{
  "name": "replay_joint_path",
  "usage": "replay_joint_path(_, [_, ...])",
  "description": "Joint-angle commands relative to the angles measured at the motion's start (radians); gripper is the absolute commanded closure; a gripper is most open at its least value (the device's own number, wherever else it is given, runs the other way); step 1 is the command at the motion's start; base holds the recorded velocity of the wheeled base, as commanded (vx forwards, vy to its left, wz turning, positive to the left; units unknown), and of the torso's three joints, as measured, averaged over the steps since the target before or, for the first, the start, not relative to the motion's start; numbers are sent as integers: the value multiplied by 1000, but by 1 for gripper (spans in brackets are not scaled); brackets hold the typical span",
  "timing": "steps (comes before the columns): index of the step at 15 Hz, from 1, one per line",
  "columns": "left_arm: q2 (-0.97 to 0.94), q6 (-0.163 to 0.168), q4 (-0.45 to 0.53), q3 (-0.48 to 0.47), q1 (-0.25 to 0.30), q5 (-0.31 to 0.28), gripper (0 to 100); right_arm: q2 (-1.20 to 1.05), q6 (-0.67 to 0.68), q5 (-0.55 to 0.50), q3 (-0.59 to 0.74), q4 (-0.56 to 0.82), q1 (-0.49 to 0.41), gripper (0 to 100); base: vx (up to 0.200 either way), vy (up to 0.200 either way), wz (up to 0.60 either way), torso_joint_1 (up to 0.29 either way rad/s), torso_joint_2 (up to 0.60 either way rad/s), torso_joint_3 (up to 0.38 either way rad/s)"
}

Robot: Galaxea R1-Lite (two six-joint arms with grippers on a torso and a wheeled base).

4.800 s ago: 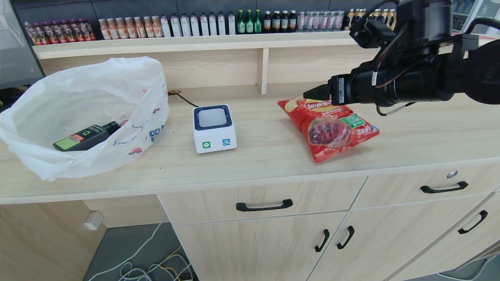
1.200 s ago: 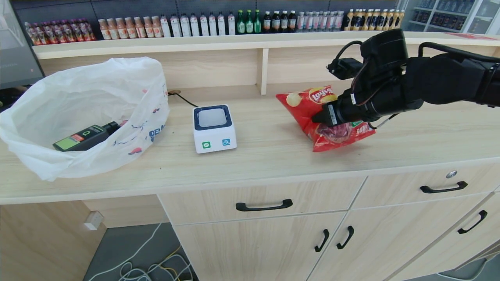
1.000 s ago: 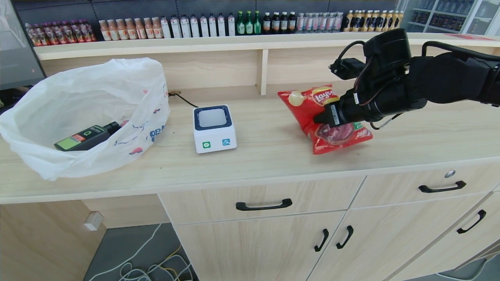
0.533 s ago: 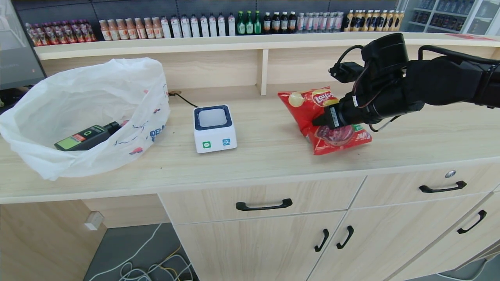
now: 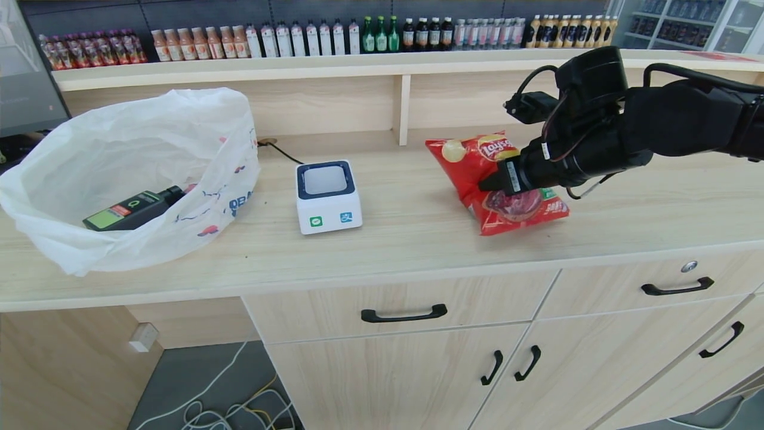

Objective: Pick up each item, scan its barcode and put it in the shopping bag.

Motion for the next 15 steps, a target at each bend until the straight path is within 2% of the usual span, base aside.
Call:
replay_joint_path(1, [0, 0, 0, 0, 0, 0, 0, -15, 4, 1, -11, -3, -1, 100, 0, 0, 0, 0, 0, 0])
replay_joint_path(15, [0, 0, 0, 0, 0, 0, 0, -241, 64, 17, 42, -5, -7, 100, 0, 0, 0, 0, 0, 0])
